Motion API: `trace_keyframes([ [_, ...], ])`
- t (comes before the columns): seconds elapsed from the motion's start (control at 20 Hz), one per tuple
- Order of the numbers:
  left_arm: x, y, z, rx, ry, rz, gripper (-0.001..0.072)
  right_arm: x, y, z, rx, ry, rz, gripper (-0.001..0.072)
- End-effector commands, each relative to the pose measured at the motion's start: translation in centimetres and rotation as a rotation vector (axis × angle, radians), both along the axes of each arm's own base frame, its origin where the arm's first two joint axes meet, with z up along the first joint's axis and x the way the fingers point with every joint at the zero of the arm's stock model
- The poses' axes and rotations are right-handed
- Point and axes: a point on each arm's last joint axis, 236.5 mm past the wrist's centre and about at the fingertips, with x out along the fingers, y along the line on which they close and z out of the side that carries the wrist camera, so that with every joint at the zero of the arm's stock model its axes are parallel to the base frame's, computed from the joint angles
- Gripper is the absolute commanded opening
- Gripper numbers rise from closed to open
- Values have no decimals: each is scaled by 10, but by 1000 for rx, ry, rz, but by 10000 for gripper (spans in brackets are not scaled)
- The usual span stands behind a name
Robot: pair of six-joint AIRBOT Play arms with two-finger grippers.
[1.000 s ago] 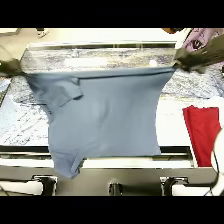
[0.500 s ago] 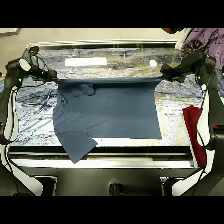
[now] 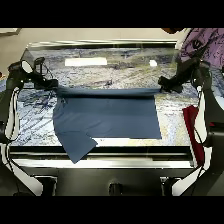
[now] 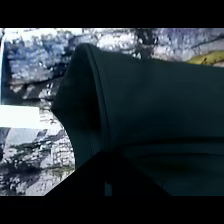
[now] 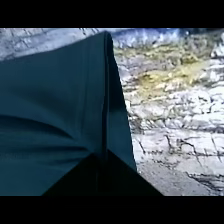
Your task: Fold the clothes and pants, and hang the long-sleeved shirts on hangers.
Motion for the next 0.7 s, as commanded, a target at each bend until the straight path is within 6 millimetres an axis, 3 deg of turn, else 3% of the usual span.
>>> trace_keyframes([
  [0.0,-29,-6,-17,-13,130,-19,18,-27,4,-26,13,151,23,30],
  [0.4,-41,-9,-42,-18,187,-21,19,-47,18,-51,81,279,32,31],
  [0.65,-38,-12,-49,-29,184,-20,22,-61,25,-66,116,370,33,42],
])
